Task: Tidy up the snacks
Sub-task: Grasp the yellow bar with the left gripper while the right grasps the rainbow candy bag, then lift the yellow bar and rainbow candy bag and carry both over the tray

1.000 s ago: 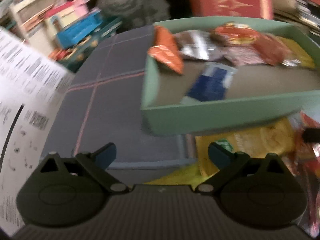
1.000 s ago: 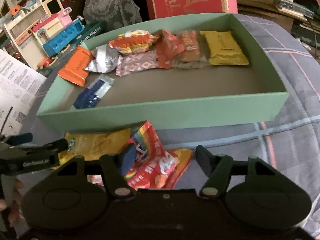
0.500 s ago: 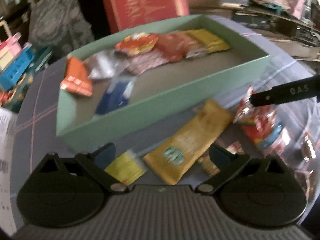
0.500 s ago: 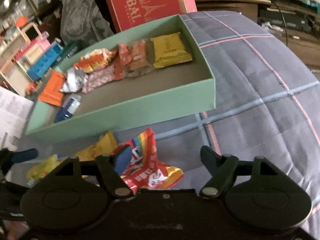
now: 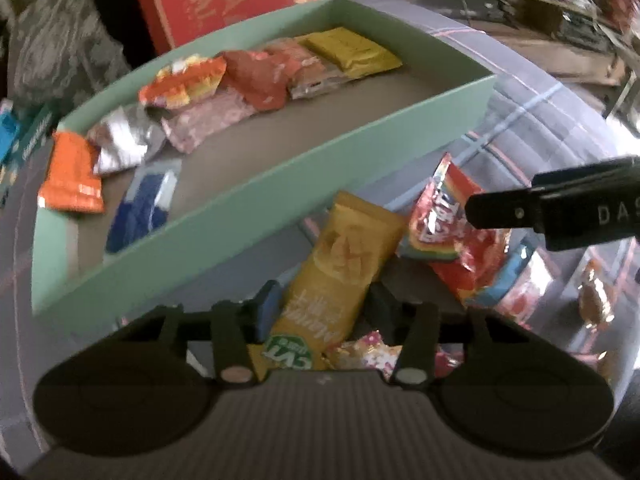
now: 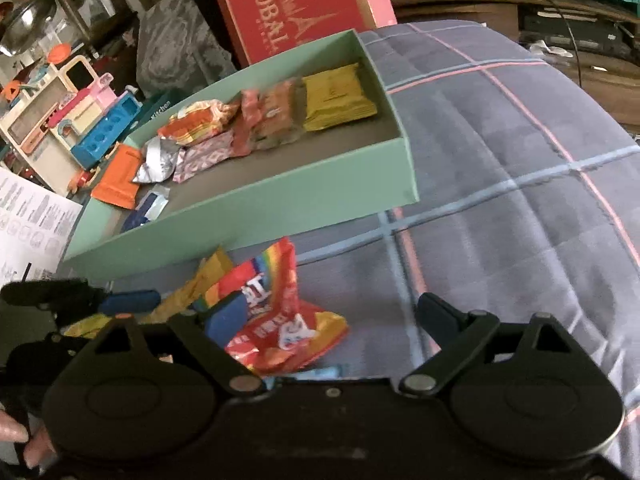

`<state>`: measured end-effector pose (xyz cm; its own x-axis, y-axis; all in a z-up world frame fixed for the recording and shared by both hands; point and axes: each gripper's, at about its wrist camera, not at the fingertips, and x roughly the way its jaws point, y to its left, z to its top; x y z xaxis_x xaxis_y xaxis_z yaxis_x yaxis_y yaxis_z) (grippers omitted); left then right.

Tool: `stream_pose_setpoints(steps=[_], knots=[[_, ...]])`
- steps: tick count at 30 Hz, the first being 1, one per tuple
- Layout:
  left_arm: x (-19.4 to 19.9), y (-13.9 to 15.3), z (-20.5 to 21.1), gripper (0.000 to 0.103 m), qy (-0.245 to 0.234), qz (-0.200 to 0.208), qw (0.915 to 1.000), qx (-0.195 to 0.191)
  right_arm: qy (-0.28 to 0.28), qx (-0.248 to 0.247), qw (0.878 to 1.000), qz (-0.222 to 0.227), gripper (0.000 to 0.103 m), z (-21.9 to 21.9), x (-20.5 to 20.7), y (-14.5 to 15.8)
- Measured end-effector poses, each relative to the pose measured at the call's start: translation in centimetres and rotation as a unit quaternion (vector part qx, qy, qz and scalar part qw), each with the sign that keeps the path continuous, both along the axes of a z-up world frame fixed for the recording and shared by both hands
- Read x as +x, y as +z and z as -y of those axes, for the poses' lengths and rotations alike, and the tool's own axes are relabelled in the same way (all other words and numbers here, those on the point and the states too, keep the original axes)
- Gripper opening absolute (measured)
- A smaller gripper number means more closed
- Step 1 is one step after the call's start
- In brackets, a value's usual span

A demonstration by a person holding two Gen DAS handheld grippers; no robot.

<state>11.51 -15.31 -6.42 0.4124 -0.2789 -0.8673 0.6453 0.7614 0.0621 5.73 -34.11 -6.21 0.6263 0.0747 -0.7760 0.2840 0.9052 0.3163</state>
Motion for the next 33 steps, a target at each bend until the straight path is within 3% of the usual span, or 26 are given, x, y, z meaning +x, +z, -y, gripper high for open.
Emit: stream_pose_setpoints(steps=[3,8,13,18,19,22,25,30,33], knots=[[-0.6,0.1,-0.9,0.042,0.039,-0.018,0.9990,-0.011,0.007,-0.003,1.000,0.005,0.093,-0.2,-0.4,0.0],[-0.5,0.3,-2.7,0.036,0.093,-0.024,0.9953,0.004,0.041,-0.014,0.999,0.017,0.096,-1.8,-0.1,0.3],[-0.4,0.2,-4.4,0.039,0.112,-0.037,0.9930,-0.007,0.078,-0.053,0.996,0.002,0.096,-4.5,0.6,-0.3],[-0.3,0.3,-4.8,0.048,0.111,-0.033,0.9932,-0.009,0.103,-0.105,0.989,0.005,0.095,-6.5,1.5,-0.7],[-0.2,0.3,-4.8,0.050,0.108,-0.031,0.9936,-0.010,0.106,-0.111,0.988,0.007,0.092,-6.6,1.7,-0.8],[0.2,0.6,-4.1,0.055,0.088,-0.022,0.9958,-0.009,0.126,-0.134,0.983,0.011,0.070,-7.1,2.2,-0.7],[0.7,0.6,-2.6,0.056,0.053,-0.017,0.9985,-0.006,0.126,-0.114,0.986,0.009,0.066,-6.2,2.3,-0.4],[0.9,-0.2,-0.8,0.054,0.009,-0.018,0.9998,-0.004,0.074,-0.058,0.996,0.008,0.066,-3.5,1.4,-0.3],[0.7,-0.1,-0.9,0.033,0.003,-0.024,0.9995,-0.022,0.052,-0.018,0.998,0.008,0.065,-2.3,1.2,-0.2]])
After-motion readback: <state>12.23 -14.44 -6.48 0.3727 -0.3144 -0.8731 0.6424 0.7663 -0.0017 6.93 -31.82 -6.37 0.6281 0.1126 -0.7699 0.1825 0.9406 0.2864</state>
